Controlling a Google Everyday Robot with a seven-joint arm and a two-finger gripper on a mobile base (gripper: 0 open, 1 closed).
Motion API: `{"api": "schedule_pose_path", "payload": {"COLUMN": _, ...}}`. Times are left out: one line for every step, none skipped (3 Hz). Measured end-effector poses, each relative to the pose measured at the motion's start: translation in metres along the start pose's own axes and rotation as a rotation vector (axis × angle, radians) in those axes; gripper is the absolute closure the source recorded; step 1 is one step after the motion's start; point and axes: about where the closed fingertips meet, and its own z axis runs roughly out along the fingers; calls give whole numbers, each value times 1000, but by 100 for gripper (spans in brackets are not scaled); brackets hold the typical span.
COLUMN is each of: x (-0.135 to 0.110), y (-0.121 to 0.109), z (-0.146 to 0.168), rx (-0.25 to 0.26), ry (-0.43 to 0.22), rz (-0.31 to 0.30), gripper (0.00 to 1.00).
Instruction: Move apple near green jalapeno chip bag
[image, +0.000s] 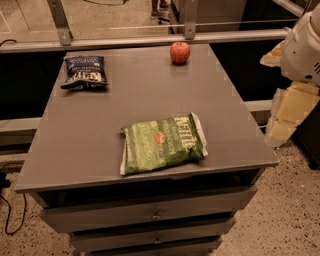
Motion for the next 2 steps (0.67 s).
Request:
{"api": "schedule_pose_path", "payload": {"x": -14, "y": -29, "z": 16, "rx": 17, "ry": -83, "rz": -6, "gripper": 0}}
{"api": "schedule_pose_path", "payload": {"x": -41, "y": -89, "z": 52, "rx": 56, "ry": -192, "rz": -1, "gripper": 0}}
